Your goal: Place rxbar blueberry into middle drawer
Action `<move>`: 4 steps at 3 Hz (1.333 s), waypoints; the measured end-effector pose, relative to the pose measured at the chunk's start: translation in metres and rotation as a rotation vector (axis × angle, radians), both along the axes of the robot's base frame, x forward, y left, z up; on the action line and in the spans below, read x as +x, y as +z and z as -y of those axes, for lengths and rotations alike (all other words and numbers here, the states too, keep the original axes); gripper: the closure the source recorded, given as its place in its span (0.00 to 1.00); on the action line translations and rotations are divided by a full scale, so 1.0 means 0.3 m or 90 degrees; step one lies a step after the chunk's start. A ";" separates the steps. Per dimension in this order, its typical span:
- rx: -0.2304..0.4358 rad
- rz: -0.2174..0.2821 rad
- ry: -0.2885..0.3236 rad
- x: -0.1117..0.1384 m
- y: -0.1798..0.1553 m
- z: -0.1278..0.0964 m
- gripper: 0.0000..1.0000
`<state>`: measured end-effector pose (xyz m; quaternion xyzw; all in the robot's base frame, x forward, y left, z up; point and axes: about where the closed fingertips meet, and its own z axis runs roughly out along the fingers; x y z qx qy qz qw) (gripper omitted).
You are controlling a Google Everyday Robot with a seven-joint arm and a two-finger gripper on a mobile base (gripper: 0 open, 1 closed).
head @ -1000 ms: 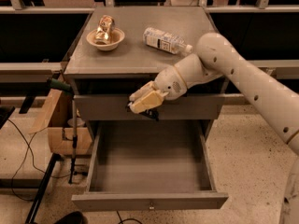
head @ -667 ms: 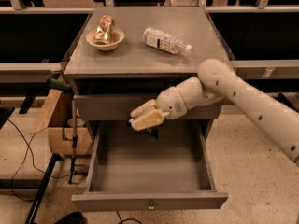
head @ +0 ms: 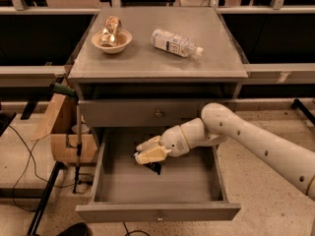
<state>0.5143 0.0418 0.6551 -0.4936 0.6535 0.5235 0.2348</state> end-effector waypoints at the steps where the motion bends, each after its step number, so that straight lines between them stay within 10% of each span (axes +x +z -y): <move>1: -0.036 -0.060 -0.067 0.050 -0.149 -0.028 1.00; 4: -0.132 -0.178 -0.132 0.013 -0.451 -0.070 0.90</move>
Offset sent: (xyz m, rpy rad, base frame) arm 0.0308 0.0168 -0.1124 -0.1537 0.2467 -0.1989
